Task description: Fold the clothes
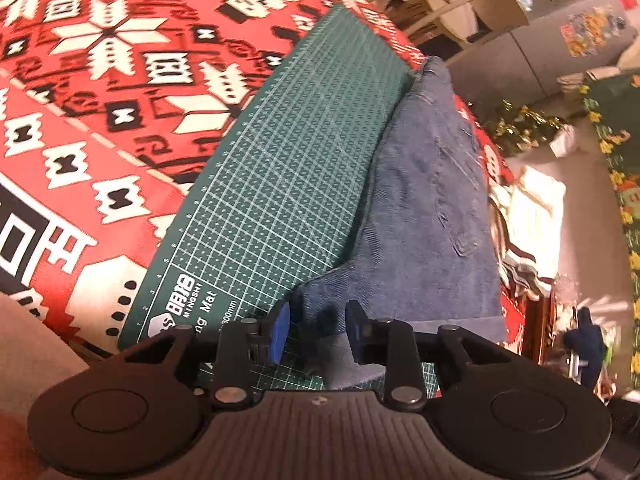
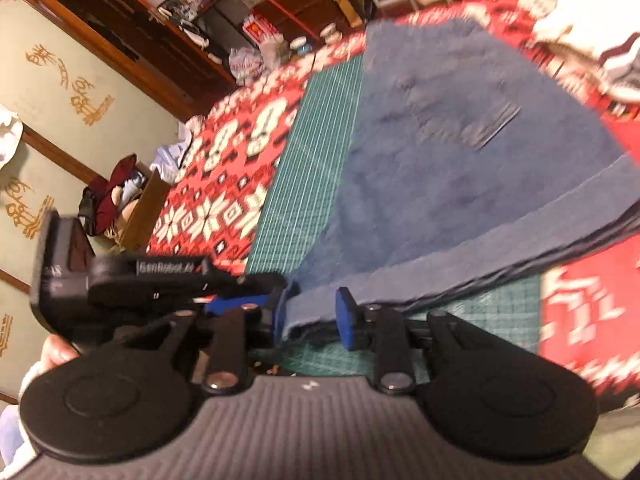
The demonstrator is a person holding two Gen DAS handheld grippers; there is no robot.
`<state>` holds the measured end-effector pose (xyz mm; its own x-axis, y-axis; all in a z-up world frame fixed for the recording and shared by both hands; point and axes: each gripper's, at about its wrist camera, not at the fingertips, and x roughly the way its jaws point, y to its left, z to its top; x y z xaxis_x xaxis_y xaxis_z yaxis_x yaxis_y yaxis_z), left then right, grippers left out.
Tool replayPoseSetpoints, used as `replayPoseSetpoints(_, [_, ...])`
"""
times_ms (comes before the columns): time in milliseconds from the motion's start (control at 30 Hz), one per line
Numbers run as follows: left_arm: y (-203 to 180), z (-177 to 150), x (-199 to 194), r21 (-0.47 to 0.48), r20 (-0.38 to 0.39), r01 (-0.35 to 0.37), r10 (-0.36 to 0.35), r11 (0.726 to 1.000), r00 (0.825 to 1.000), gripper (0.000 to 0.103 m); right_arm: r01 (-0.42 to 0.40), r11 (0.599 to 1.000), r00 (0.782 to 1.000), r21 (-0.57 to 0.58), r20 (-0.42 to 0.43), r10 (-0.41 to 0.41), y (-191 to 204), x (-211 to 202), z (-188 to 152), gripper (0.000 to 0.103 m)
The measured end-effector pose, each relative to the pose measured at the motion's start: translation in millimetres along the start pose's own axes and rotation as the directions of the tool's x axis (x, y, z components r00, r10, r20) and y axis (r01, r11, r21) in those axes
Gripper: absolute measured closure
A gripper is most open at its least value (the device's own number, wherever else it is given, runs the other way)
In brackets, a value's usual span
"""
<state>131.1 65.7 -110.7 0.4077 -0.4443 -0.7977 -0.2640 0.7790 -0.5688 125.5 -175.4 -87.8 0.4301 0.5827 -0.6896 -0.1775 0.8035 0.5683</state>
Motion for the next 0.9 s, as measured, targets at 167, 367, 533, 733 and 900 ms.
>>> replayPoseSetpoints(167, [-16.0, -6.4, 11.2, 0.09, -0.03, -0.03, 0.033, 0.995, 0.999, 0.07, 0.147, 0.989, 0.984, 0.005, 0.1, -0.146, -34.7, -36.4, 22.8, 0.072])
replayPoseSetpoints(367, [-24.5, -10.3, 27.3, 0.147, -0.055, -0.071, 0.08, 0.987, 0.995, 0.07, 0.323, 0.935, 0.935, 0.147, 0.101, -0.34, -114.8, -55.2, 45.3, 0.064])
replayPoseSetpoints(533, [-27.7, -10.7, 32.4, 0.158, -0.066, -0.07, 0.081, 0.985, 0.995, 0.067, 0.334, 0.914, 0.929, 0.229, 0.082, -0.36, -142.6, -46.3, 53.5, 0.066])
replayPoseSetpoints(733, [-25.3, -11.8, 20.6, 0.138, -0.037, -0.023, 0.029, 0.99, 0.999, 0.064, 0.371, 0.901, 0.913, 0.223, 0.089, -0.398, -153.5, -48.4, 61.8, 0.065])
replayPoseSetpoints(900, [-35.6, -14.4, 31.6, 0.184, -0.056, -0.06, 0.071, 0.981, 0.996, 0.064, 0.368, 0.903, 0.925, 0.221, 0.011, -0.38, -161.3, -28.5, 59.6, 0.065])
